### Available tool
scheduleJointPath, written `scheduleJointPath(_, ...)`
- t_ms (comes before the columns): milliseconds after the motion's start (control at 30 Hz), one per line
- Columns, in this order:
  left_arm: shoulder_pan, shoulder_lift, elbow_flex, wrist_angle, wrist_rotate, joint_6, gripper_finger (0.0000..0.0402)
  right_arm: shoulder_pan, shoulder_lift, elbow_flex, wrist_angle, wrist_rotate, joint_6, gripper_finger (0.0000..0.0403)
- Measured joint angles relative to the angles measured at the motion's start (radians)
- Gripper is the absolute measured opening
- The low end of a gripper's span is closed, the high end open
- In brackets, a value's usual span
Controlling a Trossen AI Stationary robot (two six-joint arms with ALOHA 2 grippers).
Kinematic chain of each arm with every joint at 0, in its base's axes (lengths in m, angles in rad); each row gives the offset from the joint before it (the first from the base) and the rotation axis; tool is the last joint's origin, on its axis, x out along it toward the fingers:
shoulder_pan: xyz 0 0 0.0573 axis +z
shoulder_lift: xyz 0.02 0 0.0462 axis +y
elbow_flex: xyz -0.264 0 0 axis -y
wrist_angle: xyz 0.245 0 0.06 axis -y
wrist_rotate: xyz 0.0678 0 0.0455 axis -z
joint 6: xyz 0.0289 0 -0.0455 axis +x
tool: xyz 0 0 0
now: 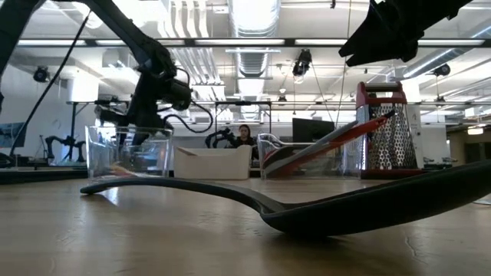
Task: Pick & Place Kitchen Items
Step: Put the yellow spatula into the left transparent bin, then adjust the left transparent bin
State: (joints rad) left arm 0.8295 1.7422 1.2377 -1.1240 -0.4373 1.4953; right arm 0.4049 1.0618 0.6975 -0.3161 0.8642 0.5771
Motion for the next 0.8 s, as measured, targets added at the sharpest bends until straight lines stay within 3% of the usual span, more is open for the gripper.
scheduleJointPath(300,-0.033,-0.191,0.0,-0.001,-0.036,-0.15,0.0149,0.0,0.0,0.0,0.0,-0.003,0.018,0.0226)
scheduleJointPath(600,-0.287,-0.445,0.0,-0.031,-0.013,-0.971,0.0149,0.0,0.0,0.0,0.0,0.0,0.011,0.0226)
scheduleJointPath(800,-0.474,-0.531,-0.025,-0.081,0.318,-1.412,0.0149,0.0,0.0,0.0,0.001,0.0,0.009,0.0226)
